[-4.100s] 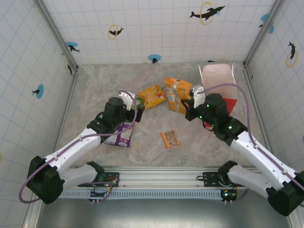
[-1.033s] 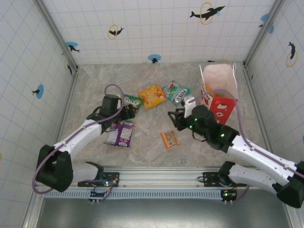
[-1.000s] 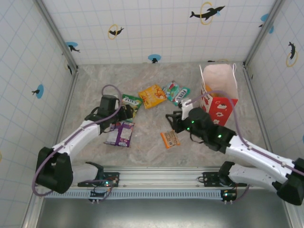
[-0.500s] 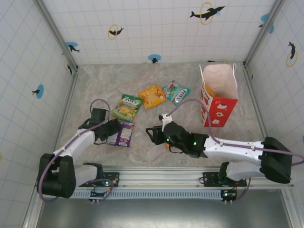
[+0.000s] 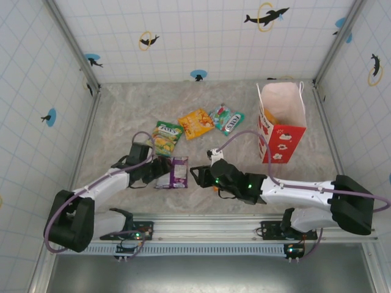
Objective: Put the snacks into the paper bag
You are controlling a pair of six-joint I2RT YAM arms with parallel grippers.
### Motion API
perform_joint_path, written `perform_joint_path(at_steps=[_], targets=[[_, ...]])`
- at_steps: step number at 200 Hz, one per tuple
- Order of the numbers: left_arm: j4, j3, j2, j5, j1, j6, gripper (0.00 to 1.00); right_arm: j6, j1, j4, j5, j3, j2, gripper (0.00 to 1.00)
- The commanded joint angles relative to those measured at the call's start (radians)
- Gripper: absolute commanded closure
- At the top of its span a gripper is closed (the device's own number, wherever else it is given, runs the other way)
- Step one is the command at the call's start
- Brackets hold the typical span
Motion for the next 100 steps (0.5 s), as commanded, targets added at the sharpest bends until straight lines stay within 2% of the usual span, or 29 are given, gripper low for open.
perform_joint_path(at_steps=[1, 48, 100], targets=[[0.025, 0.024, -0.006, 0.049, -0.029, -0.051, 0.16, 0.048, -0.016, 0.013, 0.014, -0.023, -0.008, 0.52], [-0.12, 0.097, -0.063, -0.068, -0.009, 0.033, 0.16, 0.083, -0.029, 0.022, -0.068, -0.005, 0.054, 0.52], [-0.125, 0.049, -0.042, -0.068, 0.016, 0.076, 0.28, 0.202, -0.064, 0.213, -0.139, -0.076, 0.134, 0.53]])
